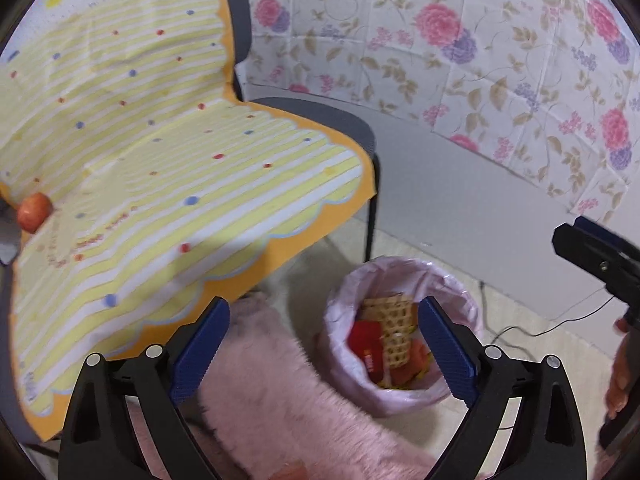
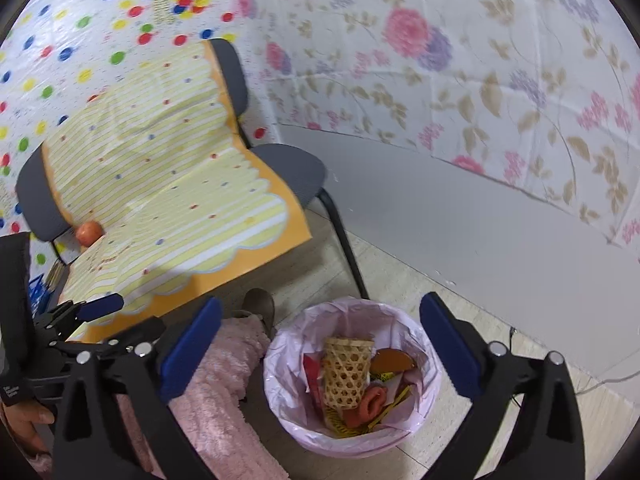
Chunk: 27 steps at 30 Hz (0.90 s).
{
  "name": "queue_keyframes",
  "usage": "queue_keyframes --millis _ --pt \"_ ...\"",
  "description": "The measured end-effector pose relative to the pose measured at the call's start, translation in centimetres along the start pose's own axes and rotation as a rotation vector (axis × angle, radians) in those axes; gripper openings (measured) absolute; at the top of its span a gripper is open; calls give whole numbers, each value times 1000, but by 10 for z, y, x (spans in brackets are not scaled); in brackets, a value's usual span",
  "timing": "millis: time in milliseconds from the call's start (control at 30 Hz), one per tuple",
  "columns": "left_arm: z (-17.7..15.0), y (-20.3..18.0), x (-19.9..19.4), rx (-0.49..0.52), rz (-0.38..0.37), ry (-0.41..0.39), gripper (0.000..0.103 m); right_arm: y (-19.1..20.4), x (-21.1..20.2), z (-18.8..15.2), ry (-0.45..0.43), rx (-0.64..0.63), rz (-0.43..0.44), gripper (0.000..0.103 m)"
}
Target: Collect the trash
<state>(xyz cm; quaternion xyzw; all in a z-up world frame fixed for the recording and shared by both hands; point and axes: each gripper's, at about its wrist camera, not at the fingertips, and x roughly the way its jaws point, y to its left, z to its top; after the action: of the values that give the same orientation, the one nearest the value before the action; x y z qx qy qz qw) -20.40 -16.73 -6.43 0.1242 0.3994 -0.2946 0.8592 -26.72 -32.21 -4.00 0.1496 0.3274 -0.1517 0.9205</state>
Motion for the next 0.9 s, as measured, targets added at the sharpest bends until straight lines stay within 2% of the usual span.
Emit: queue_keyframes --millis 200,400,600,900 --pt "-5 25 -29 -58 60 -12 96 31 -7 3 32 -67 71 97" --pt "-12 66 -76 -152 216 -77 96 80 -8 15 42 -202 111 97" --pt "-24 106 -119 -279 323 -68 96 131 -12 28 31 -318 198 97" --pt "-55 160 -186 -459 548 -100 96 199 -18 38 12 -455 320 97"
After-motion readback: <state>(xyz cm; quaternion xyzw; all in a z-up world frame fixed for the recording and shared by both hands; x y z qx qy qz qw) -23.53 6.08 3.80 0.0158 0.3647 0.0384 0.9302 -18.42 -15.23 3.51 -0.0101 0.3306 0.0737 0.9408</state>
